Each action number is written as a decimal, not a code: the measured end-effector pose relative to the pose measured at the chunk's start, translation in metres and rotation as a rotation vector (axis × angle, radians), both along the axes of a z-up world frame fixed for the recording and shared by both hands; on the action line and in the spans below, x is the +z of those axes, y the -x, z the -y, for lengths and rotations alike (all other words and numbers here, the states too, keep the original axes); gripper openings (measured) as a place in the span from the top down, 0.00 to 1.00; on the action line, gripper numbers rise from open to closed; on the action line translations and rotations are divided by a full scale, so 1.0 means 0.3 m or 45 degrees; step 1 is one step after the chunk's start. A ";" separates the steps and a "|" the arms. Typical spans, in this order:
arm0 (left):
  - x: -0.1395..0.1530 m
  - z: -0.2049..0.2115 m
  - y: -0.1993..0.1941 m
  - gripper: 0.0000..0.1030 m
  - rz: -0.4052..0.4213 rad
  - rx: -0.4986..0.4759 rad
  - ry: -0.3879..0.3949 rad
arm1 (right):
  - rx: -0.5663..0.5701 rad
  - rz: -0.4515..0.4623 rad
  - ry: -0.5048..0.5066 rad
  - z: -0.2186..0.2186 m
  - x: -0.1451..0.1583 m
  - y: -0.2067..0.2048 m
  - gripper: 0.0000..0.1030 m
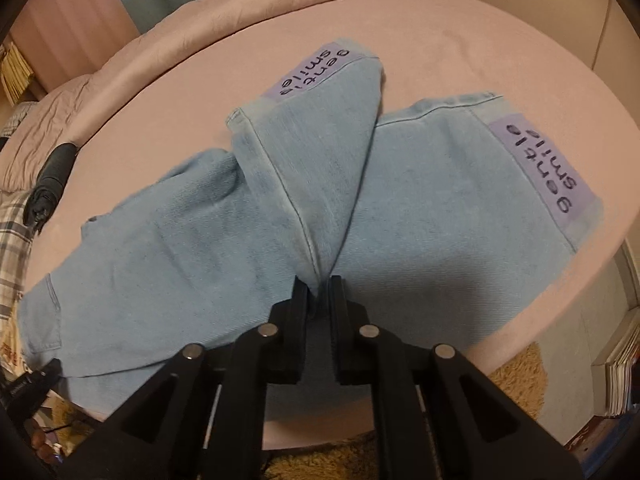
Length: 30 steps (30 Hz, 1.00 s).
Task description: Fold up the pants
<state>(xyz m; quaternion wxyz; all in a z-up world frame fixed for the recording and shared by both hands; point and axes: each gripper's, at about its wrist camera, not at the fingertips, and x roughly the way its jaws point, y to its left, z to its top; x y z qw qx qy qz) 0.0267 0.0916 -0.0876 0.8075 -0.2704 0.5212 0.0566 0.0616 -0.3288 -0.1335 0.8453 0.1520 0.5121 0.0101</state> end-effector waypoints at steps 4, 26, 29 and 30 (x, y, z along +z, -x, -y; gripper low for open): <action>0.035 -0.031 -0.005 0.77 -0.005 0.011 0.028 | -0.007 -0.011 0.069 0.006 0.036 -0.004 0.66; 0.083 -0.146 -0.016 0.92 0.141 0.184 0.033 | 0.166 0.018 0.502 -0.205 0.009 -0.439 0.87; 0.126 -0.172 0.016 0.94 0.189 0.191 0.075 | 0.047 0.134 0.227 -0.078 0.126 -0.368 0.90; 0.148 -0.185 0.033 0.94 0.207 0.201 0.064 | 0.001 0.176 0.116 -0.020 0.169 -0.334 0.91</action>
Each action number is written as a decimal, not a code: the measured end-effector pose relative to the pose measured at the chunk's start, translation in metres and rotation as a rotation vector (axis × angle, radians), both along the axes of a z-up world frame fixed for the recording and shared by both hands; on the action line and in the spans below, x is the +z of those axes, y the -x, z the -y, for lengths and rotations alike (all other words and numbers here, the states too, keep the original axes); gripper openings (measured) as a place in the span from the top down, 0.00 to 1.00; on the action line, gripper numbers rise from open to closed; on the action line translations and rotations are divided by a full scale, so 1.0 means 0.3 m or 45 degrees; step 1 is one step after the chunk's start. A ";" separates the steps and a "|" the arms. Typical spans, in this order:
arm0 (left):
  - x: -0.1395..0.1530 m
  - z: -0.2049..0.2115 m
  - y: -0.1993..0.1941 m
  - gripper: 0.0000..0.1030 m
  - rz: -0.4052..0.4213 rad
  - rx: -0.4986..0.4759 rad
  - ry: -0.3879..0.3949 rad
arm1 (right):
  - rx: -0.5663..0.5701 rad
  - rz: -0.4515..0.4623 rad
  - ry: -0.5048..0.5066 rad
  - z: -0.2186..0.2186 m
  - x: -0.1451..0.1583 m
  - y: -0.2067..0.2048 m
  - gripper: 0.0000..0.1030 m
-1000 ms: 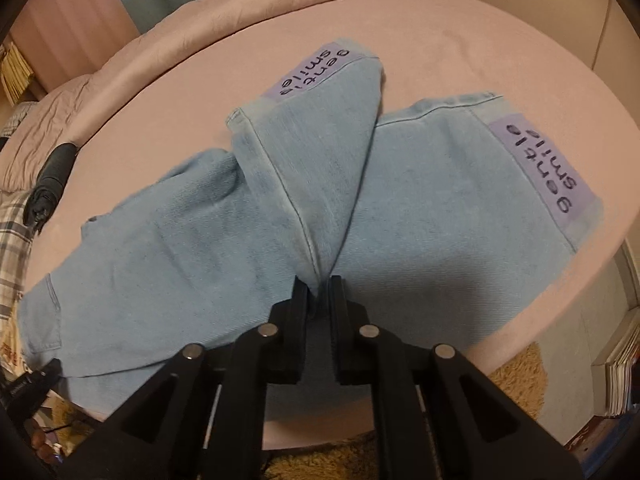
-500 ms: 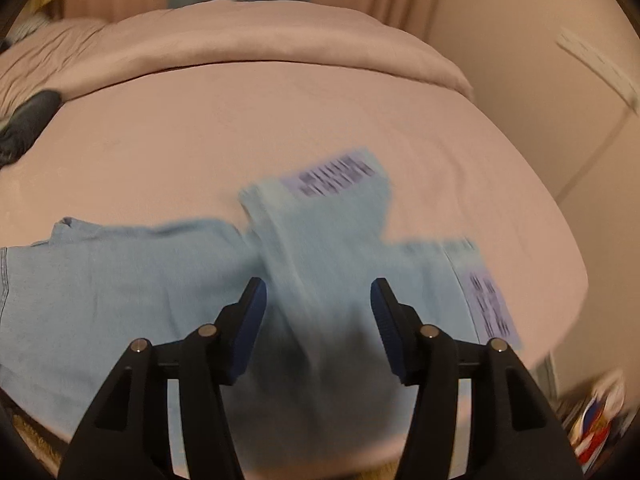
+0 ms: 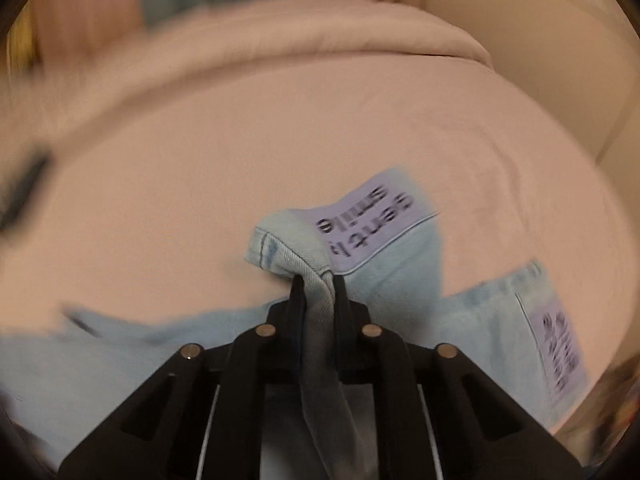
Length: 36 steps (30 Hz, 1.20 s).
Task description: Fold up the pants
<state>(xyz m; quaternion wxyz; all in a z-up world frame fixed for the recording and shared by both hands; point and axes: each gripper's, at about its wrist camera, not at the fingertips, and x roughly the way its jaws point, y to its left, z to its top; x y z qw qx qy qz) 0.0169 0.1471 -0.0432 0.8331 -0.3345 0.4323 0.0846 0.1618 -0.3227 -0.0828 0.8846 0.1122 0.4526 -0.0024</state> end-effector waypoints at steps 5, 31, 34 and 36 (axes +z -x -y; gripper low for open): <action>0.001 -0.027 0.029 0.94 -0.044 -0.004 -0.001 | -0.247 0.161 -0.070 0.291 0.131 0.239 0.91; -0.067 0.017 0.040 0.93 -0.167 -0.041 -0.080 | -0.459 0.107 -0.168 0.543 0.014 0.261 0.96; -0.083 0.029 0.057 0.93 -0.182 -0.073 -0.095 | -0.435 0.186 -0.149 0.523 0.075 0.254 0.96; -0.125 0.033 0.063 0.93 -0.231 -0.087 -0.087 | -0.468 0.109 -0.128 0.540 0.032 0.268 0.96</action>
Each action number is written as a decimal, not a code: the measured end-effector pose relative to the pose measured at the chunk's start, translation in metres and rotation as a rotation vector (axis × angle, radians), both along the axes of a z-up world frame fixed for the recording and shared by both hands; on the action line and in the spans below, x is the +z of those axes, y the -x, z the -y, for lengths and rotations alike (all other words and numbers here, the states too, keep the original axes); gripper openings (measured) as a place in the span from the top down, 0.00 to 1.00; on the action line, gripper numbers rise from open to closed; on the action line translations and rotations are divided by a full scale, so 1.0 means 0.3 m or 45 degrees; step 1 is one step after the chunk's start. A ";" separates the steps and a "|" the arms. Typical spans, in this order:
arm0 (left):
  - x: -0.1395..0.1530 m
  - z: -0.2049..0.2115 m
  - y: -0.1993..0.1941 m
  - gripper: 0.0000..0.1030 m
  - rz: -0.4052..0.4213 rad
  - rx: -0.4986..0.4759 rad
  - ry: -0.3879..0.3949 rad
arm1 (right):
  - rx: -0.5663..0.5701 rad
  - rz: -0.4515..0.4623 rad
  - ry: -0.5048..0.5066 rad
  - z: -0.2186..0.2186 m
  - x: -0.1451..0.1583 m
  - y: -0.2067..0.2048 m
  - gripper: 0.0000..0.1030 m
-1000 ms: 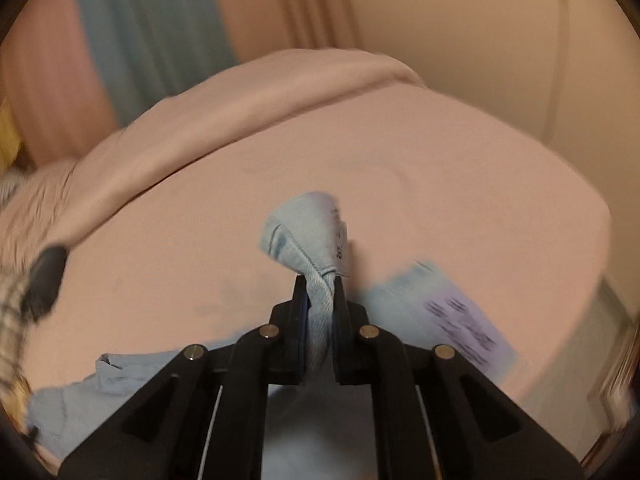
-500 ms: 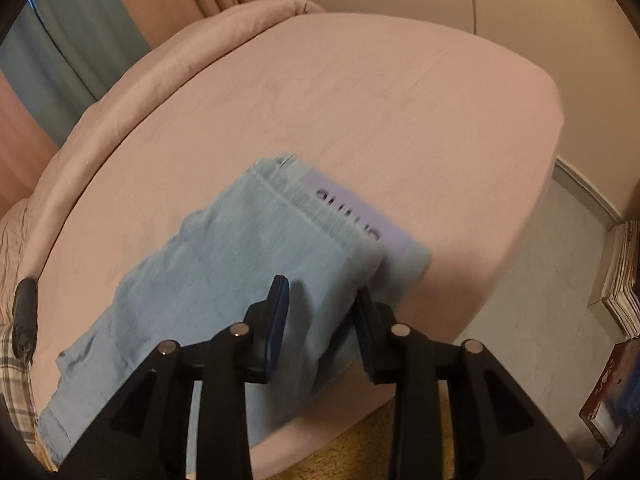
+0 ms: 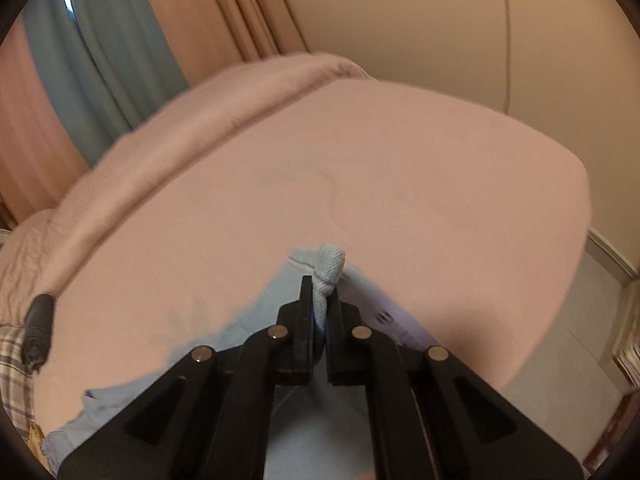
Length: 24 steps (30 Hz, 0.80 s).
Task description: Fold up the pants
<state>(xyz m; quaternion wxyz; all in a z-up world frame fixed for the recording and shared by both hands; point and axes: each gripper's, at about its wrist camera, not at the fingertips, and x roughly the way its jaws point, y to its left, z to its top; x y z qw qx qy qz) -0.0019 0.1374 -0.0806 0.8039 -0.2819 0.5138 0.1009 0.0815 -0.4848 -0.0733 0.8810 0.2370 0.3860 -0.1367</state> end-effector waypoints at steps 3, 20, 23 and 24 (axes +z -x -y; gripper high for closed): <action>-0.026 -0.003 0.008 0.91 -0.023 0.003 -0.004 | -0.053 -0.148 -0.025 0.041 -0.137 0.031 0.95; 0.079 -0.118 0.060 0.78 0.010 0.111 0.015 | -0.062 -0.233 -0.075 0.093 -0.165 0.187 0.90; 0.052 -0.131 0.066 0.84 0.012 0.129 0.028 | -0.068 -0.233 -0.040 0.070 -0.148 0.181 0.91; 0.054 -0.125 0.071 0.90 0.019 0.134 0.020 | -0.072 -0.227 -0.034 0.068 -0.145 0.180 0.91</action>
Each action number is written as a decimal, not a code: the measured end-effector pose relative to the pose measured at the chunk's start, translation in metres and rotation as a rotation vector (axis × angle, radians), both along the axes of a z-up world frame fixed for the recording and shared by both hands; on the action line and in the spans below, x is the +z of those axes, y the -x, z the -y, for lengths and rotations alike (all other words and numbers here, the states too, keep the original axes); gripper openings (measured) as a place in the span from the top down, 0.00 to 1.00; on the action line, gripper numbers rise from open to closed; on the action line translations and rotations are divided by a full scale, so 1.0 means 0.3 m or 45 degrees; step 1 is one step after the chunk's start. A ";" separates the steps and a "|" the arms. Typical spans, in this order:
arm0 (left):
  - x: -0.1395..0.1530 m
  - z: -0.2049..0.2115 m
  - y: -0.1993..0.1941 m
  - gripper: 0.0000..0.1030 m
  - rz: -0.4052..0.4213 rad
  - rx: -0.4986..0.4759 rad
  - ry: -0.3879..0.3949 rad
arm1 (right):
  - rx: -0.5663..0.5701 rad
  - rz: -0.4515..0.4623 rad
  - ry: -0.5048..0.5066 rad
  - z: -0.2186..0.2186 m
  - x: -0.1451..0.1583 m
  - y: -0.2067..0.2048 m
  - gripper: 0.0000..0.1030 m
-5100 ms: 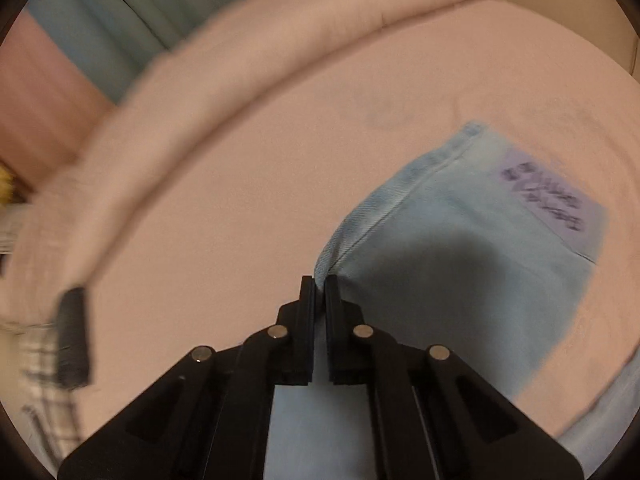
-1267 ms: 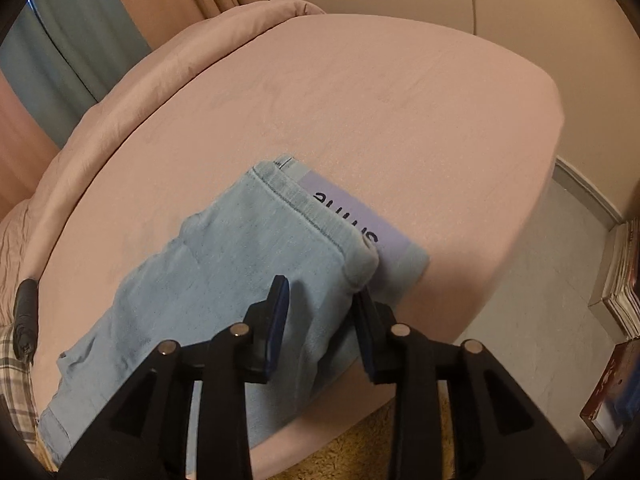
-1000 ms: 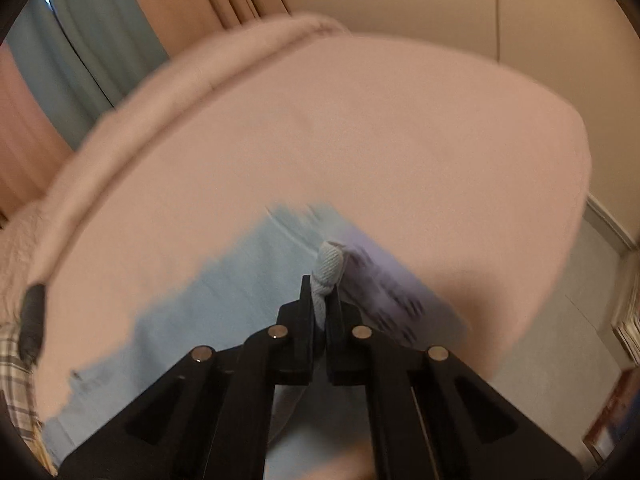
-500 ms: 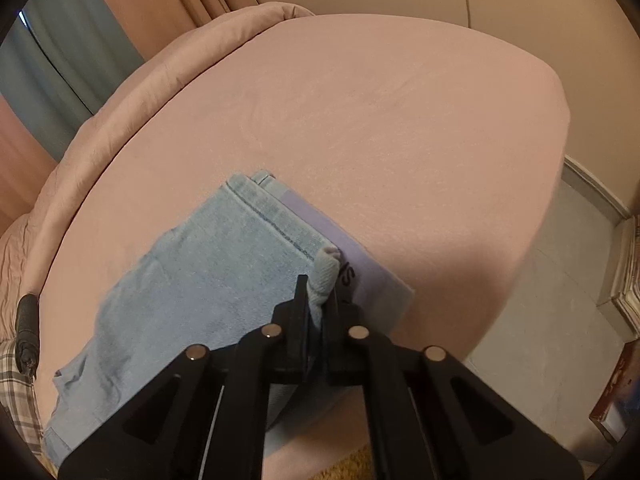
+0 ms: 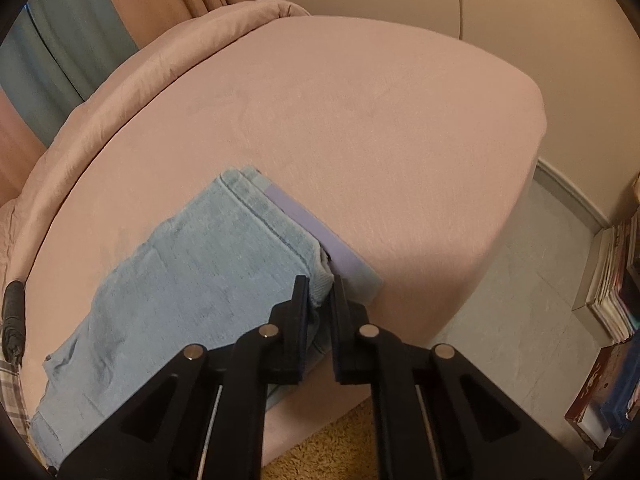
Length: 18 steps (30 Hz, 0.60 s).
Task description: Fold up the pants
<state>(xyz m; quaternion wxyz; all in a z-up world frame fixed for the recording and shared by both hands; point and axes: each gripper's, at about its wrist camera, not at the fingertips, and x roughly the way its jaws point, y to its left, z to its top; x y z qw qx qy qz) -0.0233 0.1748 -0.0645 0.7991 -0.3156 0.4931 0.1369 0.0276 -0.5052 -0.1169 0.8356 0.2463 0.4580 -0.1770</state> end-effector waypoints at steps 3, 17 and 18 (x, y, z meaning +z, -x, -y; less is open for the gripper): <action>0.008 -0.006 0.034 0.92 0.037 0.011 0.034 | -0.007 0.016 0.006 -0.001 0.020 -0.002 0.92; -0.050 0.033 -0.013 0.87 -0.076 -0.042 -0.087 | -0.003 -0.067 0.020 0.001 -0.063 -0.013 0.93; -0.045 0.029 -0.011 0.87 -0.071 -0.040 -0.073 | 0.002 -0.087 0.039 -0.006 -0.057 -0.021 0.93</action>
